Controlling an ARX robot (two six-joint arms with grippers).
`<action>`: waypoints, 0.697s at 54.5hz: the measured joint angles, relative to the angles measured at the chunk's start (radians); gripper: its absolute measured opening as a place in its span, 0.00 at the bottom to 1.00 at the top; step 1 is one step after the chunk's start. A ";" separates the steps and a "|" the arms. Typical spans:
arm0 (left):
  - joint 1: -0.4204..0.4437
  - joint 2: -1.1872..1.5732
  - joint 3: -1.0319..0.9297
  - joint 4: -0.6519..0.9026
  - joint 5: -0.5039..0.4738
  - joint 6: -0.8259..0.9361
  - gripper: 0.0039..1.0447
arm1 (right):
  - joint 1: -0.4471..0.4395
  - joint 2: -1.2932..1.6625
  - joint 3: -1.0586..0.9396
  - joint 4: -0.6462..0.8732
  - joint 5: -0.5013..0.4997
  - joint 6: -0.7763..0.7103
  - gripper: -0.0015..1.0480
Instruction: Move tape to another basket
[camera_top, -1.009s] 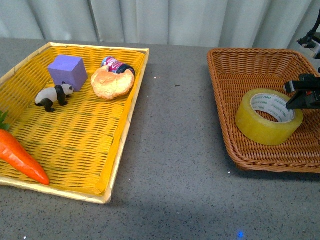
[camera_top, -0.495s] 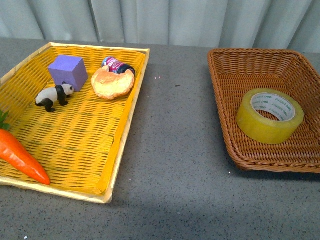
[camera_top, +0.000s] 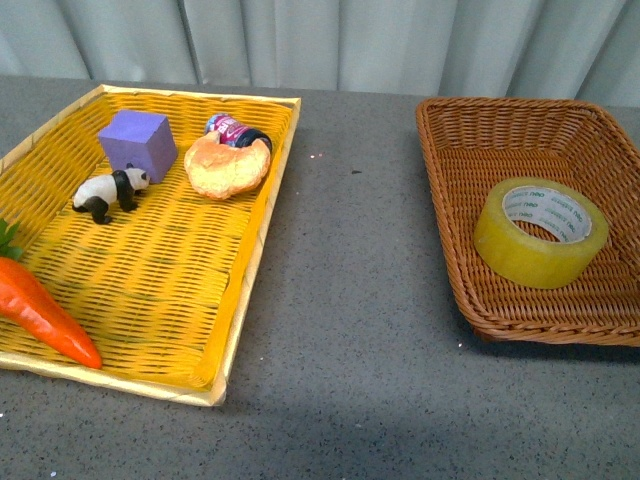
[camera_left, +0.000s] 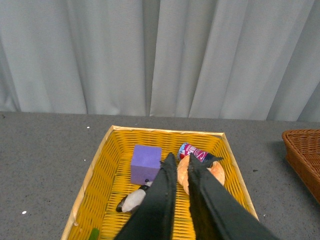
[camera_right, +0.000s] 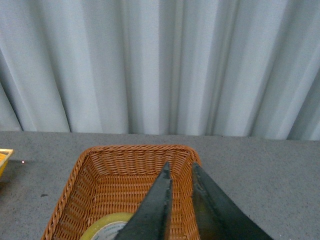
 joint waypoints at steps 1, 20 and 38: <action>0.000 -0.011 -0.010 0.000 0.000 0.001 0.05 | 0.013 -0.018 -0.016 0.000 0.023 0.000 0.08; 0.000 -0.235 -0.144 -0.088 -0.002 0.003 0.03 | 0.040 -0.245 -0.217 -0.032 0.035 0.002 0.01; -0.001 -0.399 -0.220 -0.161 -0.002 0.003 0.03 | 0.040 -0.522 -0.288 -0.233 0.034 0.003 0.01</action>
